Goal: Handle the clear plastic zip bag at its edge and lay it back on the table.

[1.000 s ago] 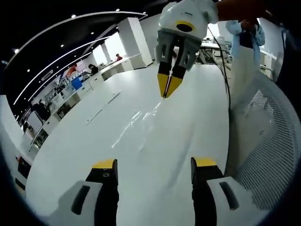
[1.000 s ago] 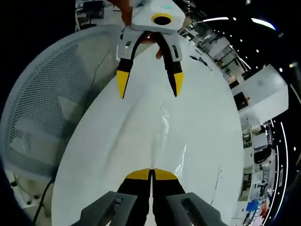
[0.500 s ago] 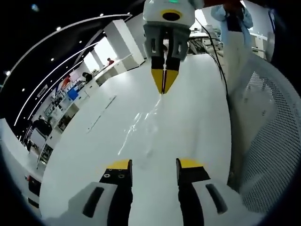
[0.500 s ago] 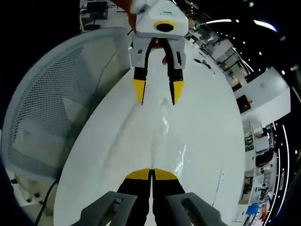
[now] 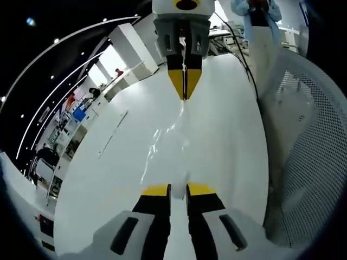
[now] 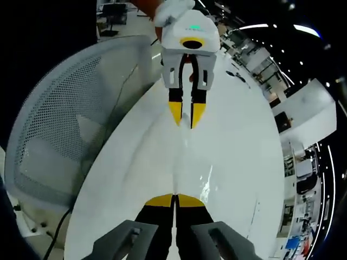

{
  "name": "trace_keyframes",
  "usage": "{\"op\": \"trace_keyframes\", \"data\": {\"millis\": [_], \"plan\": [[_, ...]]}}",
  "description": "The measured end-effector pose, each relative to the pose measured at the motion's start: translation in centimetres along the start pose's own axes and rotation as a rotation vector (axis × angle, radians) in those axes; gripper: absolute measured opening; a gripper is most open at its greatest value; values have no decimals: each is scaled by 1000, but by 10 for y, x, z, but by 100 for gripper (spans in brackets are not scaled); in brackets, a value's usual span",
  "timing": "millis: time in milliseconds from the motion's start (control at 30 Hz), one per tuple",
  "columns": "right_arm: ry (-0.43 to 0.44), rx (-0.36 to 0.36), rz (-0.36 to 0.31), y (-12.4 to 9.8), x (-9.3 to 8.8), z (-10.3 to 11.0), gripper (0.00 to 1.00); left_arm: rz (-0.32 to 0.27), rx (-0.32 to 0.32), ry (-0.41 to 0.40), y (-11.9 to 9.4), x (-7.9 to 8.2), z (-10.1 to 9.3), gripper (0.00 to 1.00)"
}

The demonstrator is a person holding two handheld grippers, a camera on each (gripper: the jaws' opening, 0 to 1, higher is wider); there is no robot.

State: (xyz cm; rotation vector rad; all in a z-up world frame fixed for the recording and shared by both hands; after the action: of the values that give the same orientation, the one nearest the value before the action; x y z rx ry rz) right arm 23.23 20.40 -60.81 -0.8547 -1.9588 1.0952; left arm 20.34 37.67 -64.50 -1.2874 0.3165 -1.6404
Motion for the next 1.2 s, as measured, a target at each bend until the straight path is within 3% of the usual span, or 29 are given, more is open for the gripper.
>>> {"op": "trace_keyframes", "data": {"millis": [267, 733, 833, 1200], "plan": [[63, 27, -8, 0, -2, 6, 0, 0, -37, -7, -2, 4, -7, 0], [131, 28, -25, 0, -2, 10, 2, -2, -90, -32, -2, 4, -10, 0], [161, 34, -37, 2, 1, 10, 8, -3, -100, -35, 0, 5, -12, 0], [210, 41, -112, 10, 28, 10, 10, -10, -125, -25, 4, 10, -16, 0]]}}
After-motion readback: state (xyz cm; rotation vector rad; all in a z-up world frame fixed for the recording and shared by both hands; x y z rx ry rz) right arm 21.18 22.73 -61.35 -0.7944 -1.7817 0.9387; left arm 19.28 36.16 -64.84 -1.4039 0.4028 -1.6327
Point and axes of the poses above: the point that each gripper's makers call its tool centre point, and the gripper's own axes: y roughly forward along the fingers, z roughly to its left, x roughly out of its top, the point moved 7 cm from there along -y, roughly backward along the fingers, and after that the axes turned 5 degrees about z, right-handed, at the moved point
